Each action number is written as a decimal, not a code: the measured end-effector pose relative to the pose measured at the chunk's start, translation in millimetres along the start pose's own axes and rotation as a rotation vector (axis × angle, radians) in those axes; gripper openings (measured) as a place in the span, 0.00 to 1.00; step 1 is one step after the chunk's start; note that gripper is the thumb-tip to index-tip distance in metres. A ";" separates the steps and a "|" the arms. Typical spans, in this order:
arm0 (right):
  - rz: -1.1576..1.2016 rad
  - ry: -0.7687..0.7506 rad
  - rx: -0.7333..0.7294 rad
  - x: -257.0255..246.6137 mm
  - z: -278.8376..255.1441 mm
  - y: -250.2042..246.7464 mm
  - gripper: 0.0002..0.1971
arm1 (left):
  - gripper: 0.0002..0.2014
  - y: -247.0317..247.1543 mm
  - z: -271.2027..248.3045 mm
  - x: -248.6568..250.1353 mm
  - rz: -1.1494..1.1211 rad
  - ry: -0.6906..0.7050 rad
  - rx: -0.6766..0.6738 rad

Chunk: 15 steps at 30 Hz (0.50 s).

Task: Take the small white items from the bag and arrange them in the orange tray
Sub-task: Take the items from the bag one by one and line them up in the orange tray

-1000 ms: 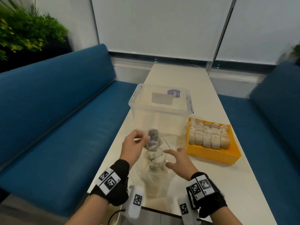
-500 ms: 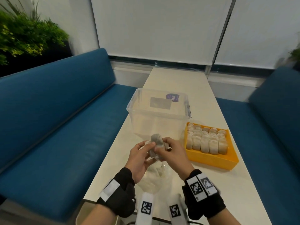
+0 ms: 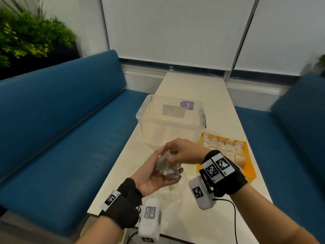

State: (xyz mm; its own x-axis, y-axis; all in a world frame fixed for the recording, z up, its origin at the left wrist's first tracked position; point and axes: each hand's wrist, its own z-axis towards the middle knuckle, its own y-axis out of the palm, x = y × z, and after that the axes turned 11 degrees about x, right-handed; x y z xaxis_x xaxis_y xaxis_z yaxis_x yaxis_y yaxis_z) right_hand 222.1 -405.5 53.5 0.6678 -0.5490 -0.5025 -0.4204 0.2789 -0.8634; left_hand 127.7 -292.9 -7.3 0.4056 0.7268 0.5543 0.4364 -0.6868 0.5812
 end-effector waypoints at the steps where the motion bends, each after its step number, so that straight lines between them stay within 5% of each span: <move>1: 0.001 0.004 0.043 1.8 1.1 -1.3 0.16 | 0.26 1.5 1.3 -0.5 -0.039 0.003 0.012; 8: 0.115 0.071 0.602 11.9 -11.1 -2.5 0.03 | 0.24 6.9 15.4 -0.3 -0.248 0.101 0.116; 15: 0.111 0.167 0.500 15.5 -11.6 16.6 0.06 | 0.14 20.6 22.7 -10.0 -0.220 0.224 0.121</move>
State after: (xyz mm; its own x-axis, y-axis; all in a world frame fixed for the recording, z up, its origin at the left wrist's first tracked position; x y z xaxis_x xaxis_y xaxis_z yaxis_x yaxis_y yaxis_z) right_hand 218.4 -418.4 31.9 0.5122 -0.6012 -0.6133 -0.1119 0.6613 -0.7417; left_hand 150.9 -314.2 -14.4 0.1103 0.8289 0.5484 0.5916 -0.4981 0.6339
